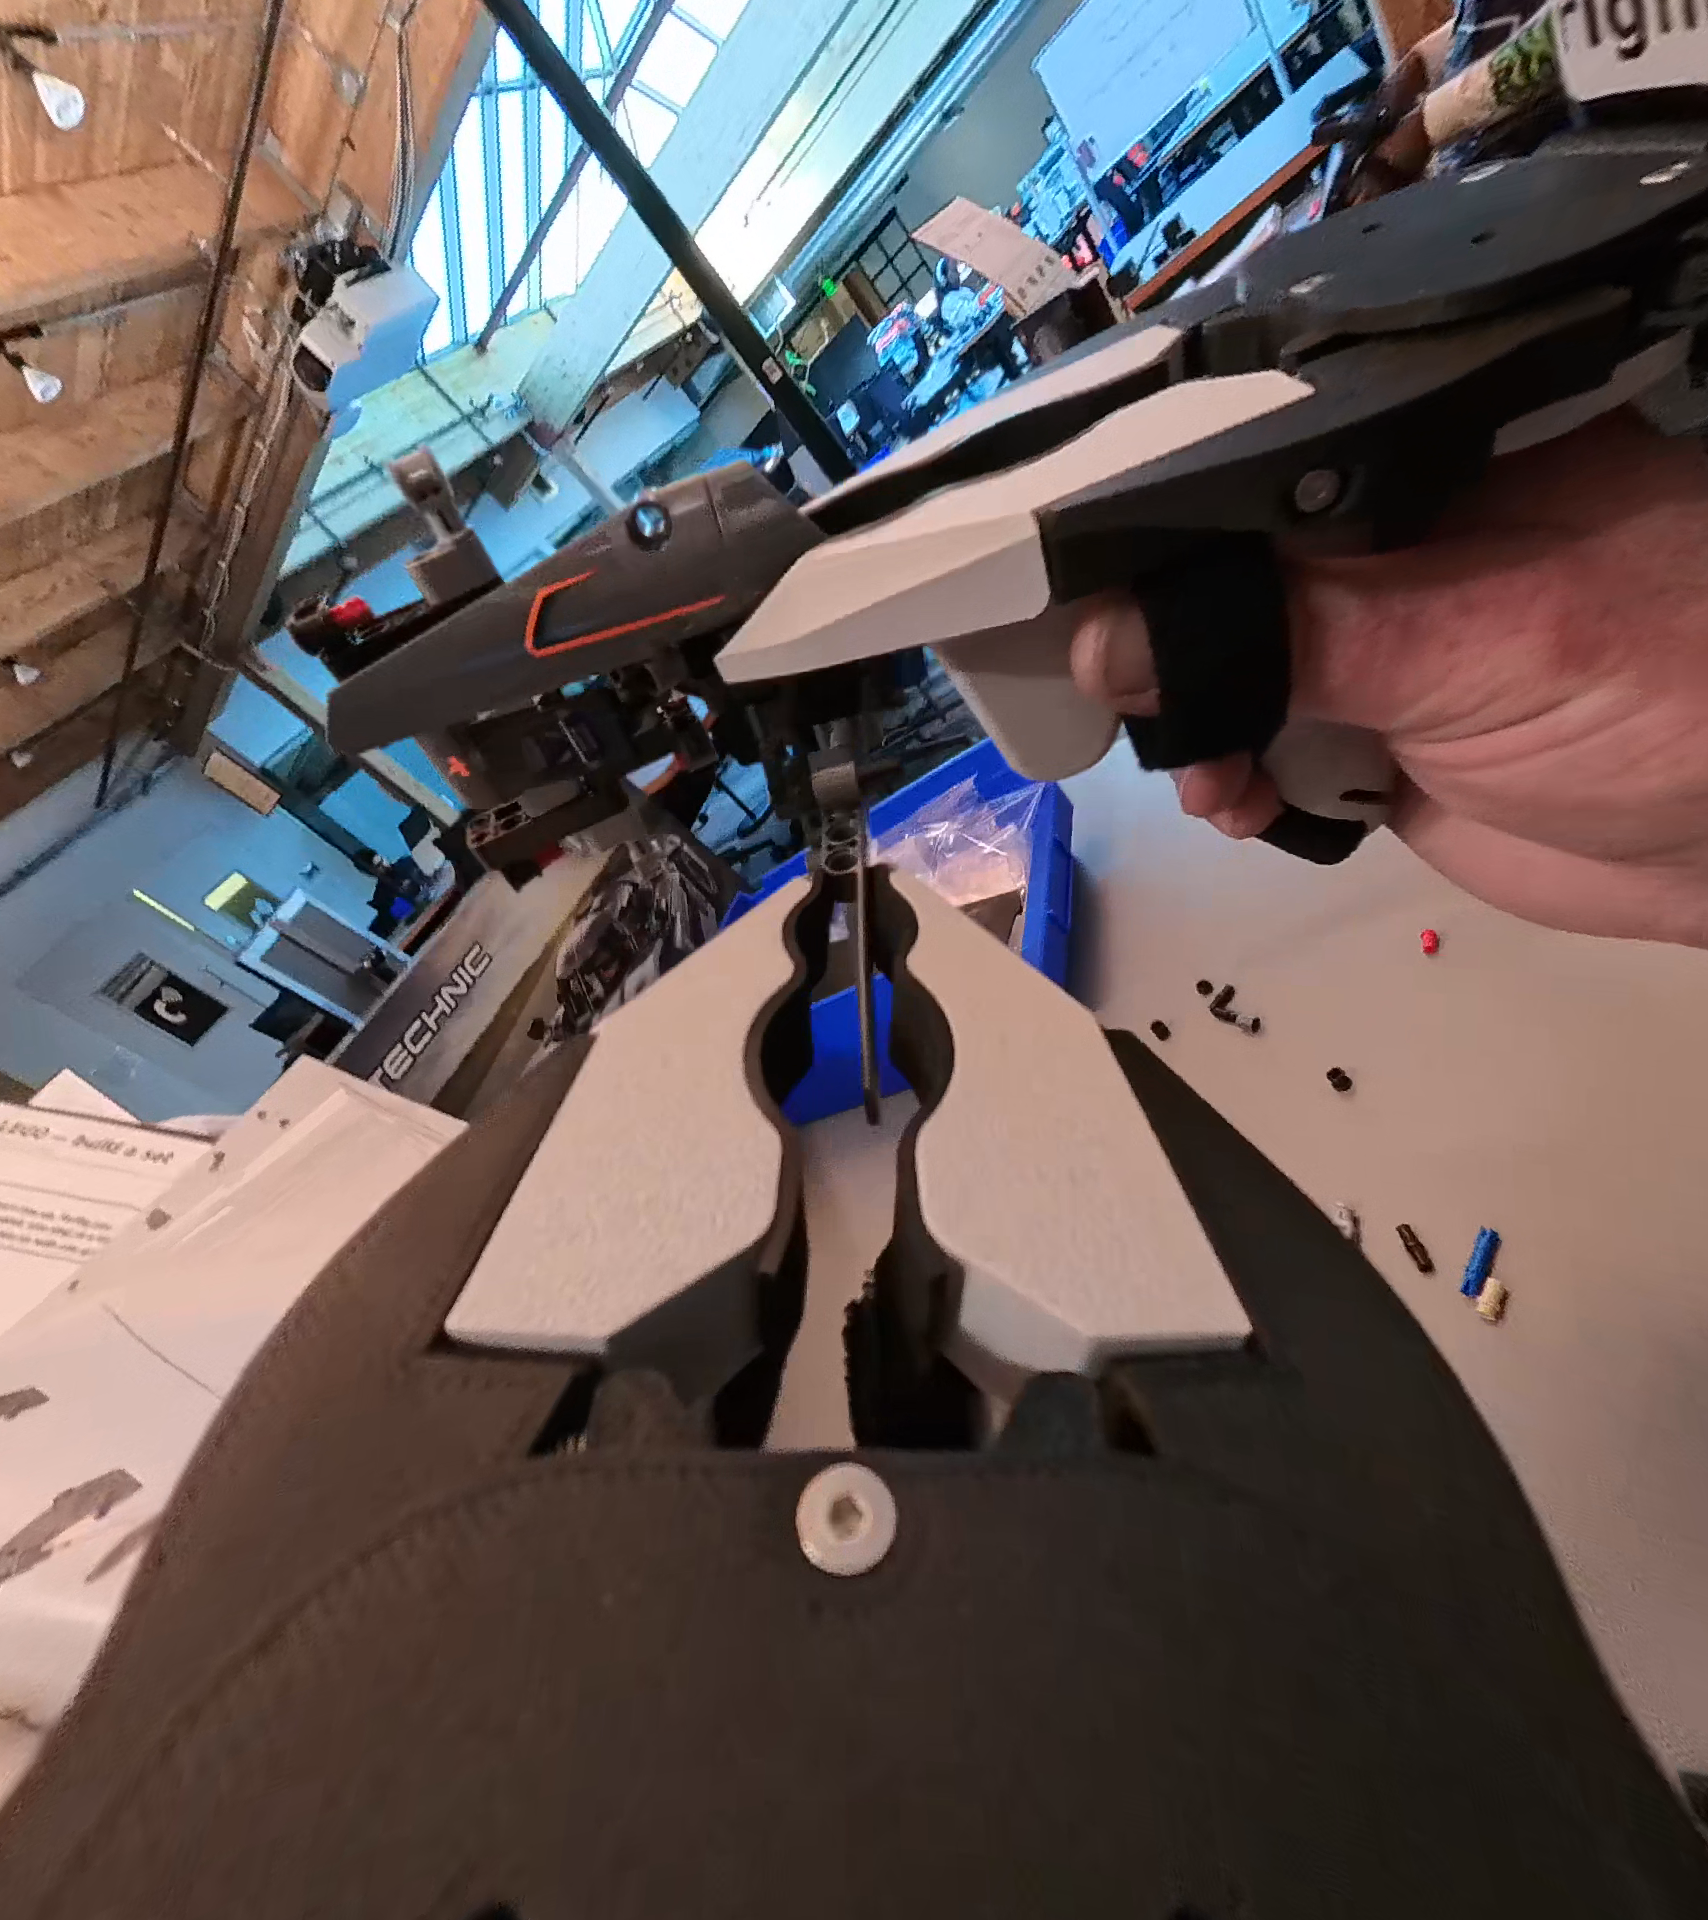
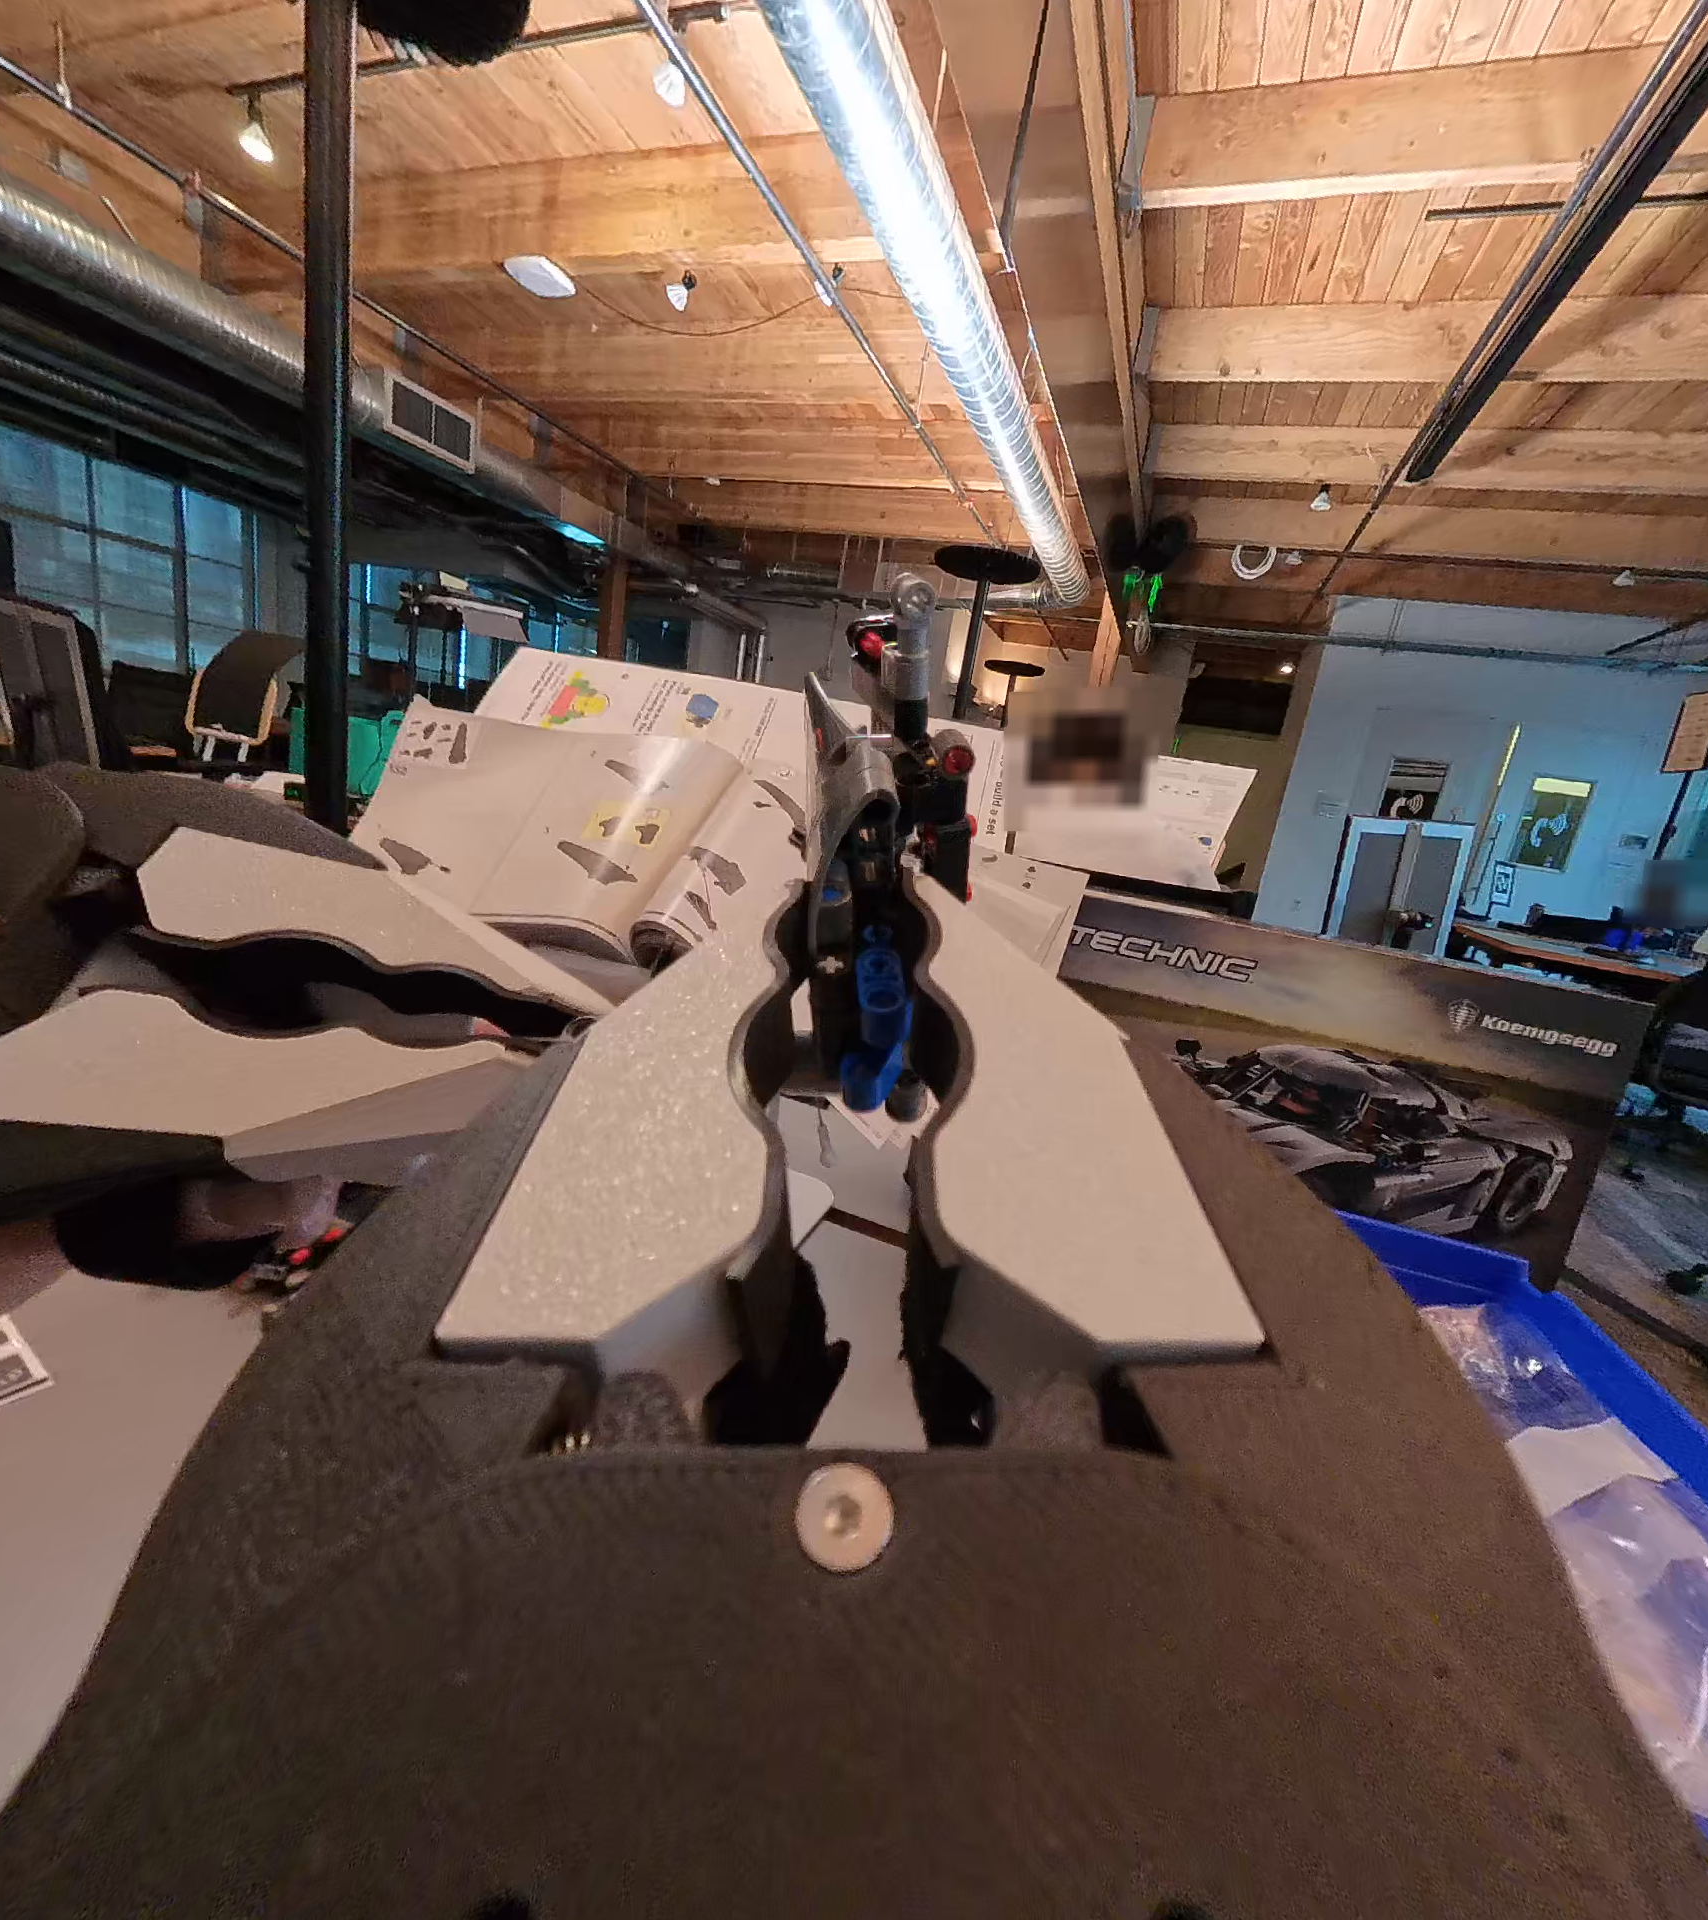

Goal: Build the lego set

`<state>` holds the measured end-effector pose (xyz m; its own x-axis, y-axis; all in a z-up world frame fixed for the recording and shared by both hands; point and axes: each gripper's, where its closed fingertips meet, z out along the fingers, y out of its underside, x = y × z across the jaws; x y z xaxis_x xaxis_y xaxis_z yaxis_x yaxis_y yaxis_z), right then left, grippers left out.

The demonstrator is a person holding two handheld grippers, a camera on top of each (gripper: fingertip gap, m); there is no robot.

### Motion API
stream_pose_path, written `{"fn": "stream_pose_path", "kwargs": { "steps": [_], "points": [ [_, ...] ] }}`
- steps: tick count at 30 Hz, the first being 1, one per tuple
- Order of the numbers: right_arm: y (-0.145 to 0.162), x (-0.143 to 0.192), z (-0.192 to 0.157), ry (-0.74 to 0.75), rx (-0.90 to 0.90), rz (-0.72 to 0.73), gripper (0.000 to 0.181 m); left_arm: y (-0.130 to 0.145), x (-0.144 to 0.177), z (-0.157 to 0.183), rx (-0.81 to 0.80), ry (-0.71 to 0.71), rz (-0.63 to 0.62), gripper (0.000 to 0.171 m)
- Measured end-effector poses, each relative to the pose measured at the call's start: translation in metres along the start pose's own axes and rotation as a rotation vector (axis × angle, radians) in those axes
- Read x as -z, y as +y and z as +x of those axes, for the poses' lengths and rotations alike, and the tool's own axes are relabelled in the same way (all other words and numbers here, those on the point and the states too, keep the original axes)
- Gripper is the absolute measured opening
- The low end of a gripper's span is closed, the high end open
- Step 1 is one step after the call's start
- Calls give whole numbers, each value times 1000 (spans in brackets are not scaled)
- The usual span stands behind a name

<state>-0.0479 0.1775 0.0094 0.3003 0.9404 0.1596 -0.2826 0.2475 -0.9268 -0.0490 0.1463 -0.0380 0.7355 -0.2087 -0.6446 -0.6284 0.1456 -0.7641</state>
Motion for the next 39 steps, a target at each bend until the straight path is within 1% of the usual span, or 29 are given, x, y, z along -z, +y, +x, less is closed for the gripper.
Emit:
{"fn": "stream_pose_path", "kwargs": {
  "steps": [2, 5, 9, 11, 13, 16, 22, 25, 26, 29, 31, 33, 36, 37, 39],
  "points": [
    [-4, 1, -1, -6, -26, 9, 14, -3, 1, -1, -21, 14, 22, 5],
    [-13, 0, -7, -37, -74, 47, 15, -7, 5, -6, -5, 35, 73, 5],
    [-23, -4, -15, -93, -196, 103, 18, -10, 12, -15, -32, 50, 120, 5],
    [-24, -6, -15, -114, -267, 120, 24, -6, 13, -18, -63, 49, 115, 5],
    [-23, -7, -13, -145, -351, 137, 25, -3, 13, -18, -79, 71, 110, 5],
    [-19, -7, -7, -170, -453, 148, 28, 2, 12, -20, -89, 69, 111, 5],
    [-11, -5, 1, -204, -550, 151, 36, 7, 10, -25, -84, 70, 127, 5],
    [-13, -1, 0, -224, -542, 144, 40, 8, 9, -25, -104, 82, 126, 5],
    [-11, -1, -2, -240, -540, 123, 42, 8, 9, -26, -114, 73, 129, 5],
    [-4, -2, -4, -255, -554, 61, 41, 7, 9, -24, -140, 78, 130, 5],
    [3, -4, -4, -251, -551, 22, 38, 5, 9, -20, -155, 88, 138, 5],
    [6, -4, -6, -254, -506, -1, 32, 3, 8, -18, -162, 90, 143, 5],
    [6, -4, -6, -253, -454, -19, 28, 2, 8, -18, -163, 90, 152, 5],
    [6, -4, -6, -251, -434, -25, 19, 1, 8, -17, -162, 95, 155, 5],
    [5, -4, -5, -230, -394, -19, 17, -2, 8, -17, -155, 98, 166, 5]
  ]
}}
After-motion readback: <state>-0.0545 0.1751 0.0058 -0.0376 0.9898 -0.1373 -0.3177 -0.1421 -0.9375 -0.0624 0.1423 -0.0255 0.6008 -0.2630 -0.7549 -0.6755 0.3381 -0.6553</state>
